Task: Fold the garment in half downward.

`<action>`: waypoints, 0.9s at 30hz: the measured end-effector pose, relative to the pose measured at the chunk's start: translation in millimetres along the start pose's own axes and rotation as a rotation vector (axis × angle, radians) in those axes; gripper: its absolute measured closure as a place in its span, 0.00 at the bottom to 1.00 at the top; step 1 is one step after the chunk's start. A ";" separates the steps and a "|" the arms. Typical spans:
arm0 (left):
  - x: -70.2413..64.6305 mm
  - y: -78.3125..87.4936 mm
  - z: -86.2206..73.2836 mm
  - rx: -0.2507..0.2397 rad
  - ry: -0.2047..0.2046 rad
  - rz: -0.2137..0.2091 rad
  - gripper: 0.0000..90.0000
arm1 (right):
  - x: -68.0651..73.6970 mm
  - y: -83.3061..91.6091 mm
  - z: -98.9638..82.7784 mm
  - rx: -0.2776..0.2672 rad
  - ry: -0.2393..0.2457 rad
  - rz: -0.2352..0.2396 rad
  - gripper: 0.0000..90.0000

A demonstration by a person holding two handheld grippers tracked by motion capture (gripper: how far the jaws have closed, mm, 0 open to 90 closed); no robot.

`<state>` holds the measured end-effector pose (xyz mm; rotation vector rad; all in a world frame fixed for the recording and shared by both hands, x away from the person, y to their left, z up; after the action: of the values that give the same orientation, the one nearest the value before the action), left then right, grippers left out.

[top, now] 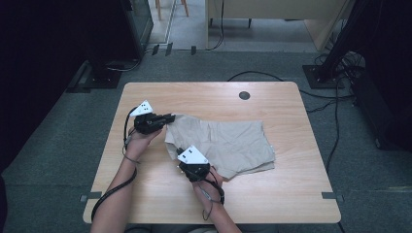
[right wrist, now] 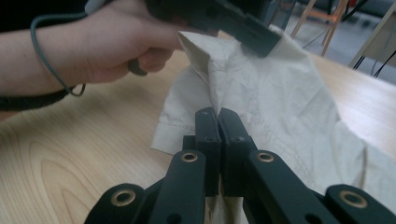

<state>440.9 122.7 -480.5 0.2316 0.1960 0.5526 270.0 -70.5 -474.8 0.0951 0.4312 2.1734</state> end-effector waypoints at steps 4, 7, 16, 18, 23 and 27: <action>-6.5 2.6 11.1 -0.026 -0.009 -0.013 0.94 | -2.5 8.8 6.4 -0.036 -0.006 -0.001 0.98; -9.4 3.9 18.4 -0.038 -0.005 -0.027 0.94 | -4.2 14.4 11.8 -0.053 -0.009 0.000 0.98; -21.5 17.7 49.4 -0.088 -0.033 -0.046 0.94 | -4.5 31.6 33.9 -0.129 -0.014 0.021 0.98; -25.5 22.3 59.0 -0.101 -0.048 -0.048 0.94 | -3.6 35.7 41.1 -0.149 -0.015 0.034 0.98; -34.9 34.2 82.0 -0.125 -0.095 -0.044 0.94 | 0.3 46.4 60.6 -0.202 -0.004 0.056 0.98; -40.6 44.0 95.6 -0.156 -0.115 -0.040 0.94 | 4.0 53.7 75.3 -0.239 -0.004 0.089 0.98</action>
<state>408.7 121.5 -372.4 0.1078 0.0451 0.5105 243.1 -76.0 -386.3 -0.0138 0.1651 2.2955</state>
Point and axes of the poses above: each handheld gripper's, and its own axes: y roughly backward along the jaws, z roughly out of its top, x roughly to its left, the point moved 1 cm from there along -y, roughly forward along the jaws, and after that the axes turned 4 degrees about -x, right-handed, at the moved point
